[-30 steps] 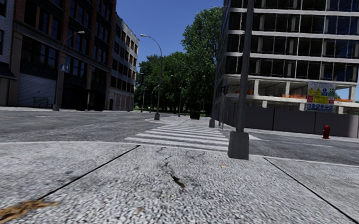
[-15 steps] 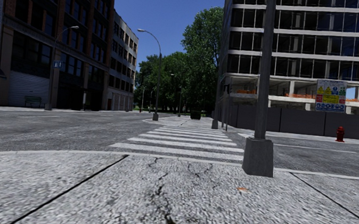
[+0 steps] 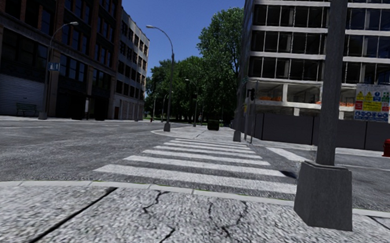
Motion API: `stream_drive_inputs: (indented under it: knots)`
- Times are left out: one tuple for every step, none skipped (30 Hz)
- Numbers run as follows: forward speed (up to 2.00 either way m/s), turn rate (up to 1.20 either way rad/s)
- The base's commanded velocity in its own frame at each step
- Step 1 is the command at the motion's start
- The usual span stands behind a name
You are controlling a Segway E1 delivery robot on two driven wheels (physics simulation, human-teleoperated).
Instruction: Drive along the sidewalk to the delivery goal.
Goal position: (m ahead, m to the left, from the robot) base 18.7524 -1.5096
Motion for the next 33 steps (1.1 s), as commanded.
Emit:
stream_drive_inputs:
  knots:
    - [2.0, 0.0]
    - [2.0, 0.0]
    - [2.0, 0.0]
    - [2.0, 0.0]
    - [2.0, 0.0]
    - [2.0, 0.0]
    - [2.0, 0.0]
    - [2.0, 0.0]
    - [2.0, 0.0]
    - [2.0, 0.0]
    - [2.0, 0.0]
    - [2.0, 0.0]
    - [2.0, 0.0]
    - [2.0, 0.0]
    - [2.0, 0.0]
    - [2.0, 0.0]
    - [2.0, 0.0]
    - [2.0, 0.0]
    - [2.0, 0.0]
    - [2.0, 0.0]
    - [2.0, 0.0]
    - [2.0, 0.0]
    - [2.0, -0.31]
    - [2.0, -0.47]
    - [2.0, -0.75]
    - [2.0, -0.94]
    - [2.0, -0.94]
    - [2.0, -0.99]
    - [2.0, -1.0]
    - [2.0, 0.0]
    - [2.0, 0.0]
    - [2.0, 0.0]
    - [2.0, 0.0]
